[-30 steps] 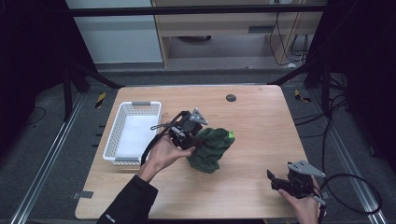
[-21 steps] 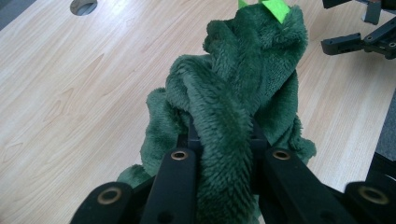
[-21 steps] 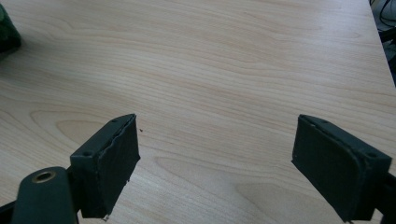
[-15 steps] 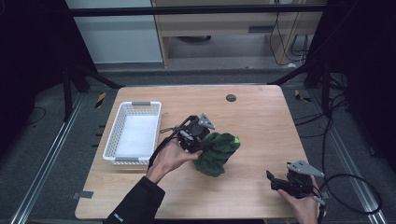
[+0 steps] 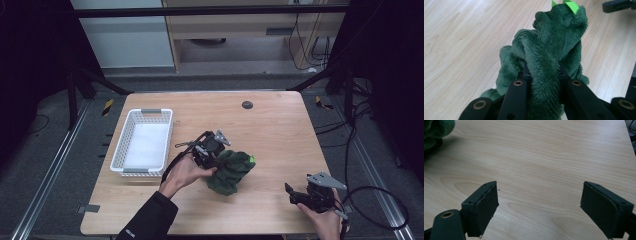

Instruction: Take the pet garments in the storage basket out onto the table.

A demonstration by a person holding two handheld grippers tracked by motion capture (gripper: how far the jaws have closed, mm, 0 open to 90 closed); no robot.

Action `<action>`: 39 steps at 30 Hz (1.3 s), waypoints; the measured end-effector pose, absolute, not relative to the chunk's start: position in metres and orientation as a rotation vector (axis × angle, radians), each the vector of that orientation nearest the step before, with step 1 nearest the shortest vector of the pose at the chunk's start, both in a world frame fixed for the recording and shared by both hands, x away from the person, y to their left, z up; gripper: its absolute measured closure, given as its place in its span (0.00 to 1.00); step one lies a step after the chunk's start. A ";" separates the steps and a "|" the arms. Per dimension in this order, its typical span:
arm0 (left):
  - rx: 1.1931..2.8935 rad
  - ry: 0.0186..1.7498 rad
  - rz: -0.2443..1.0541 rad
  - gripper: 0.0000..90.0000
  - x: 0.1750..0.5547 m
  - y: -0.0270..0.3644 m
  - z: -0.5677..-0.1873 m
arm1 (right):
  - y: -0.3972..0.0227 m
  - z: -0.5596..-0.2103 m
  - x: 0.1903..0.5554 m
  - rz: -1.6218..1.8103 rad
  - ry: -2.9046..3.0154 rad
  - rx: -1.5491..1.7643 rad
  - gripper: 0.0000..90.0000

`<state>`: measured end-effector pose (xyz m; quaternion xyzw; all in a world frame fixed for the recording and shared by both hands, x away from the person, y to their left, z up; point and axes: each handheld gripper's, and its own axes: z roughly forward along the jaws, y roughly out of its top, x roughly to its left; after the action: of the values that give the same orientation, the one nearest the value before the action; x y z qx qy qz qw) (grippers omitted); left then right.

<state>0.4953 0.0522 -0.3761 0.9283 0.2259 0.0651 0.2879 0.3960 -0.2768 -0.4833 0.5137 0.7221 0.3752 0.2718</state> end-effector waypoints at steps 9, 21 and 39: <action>2.485 0.607 0.144 0.81 0.496 0.056 -0.391 | -0.278 -0.483 0.396 1.011 1.943 1.390 0.16; 2.501 0.618 0.125 0.69 0.496 0.055 -0.408 | -0.279 -0.484 0.396 1.011 1.937 1.387 0.15; 2.420 0.593 0.186 0.39 0.483 0.067 -0.400 | -0.280 -0.485 0.397 1.008 1.934 1.390 0.15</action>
<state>0.4829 0.0671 -0.4000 0.9189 0.2251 0.0705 0.3161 0.3965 -0.2798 -0.4845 0.5168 0.7192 0.3749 0.2741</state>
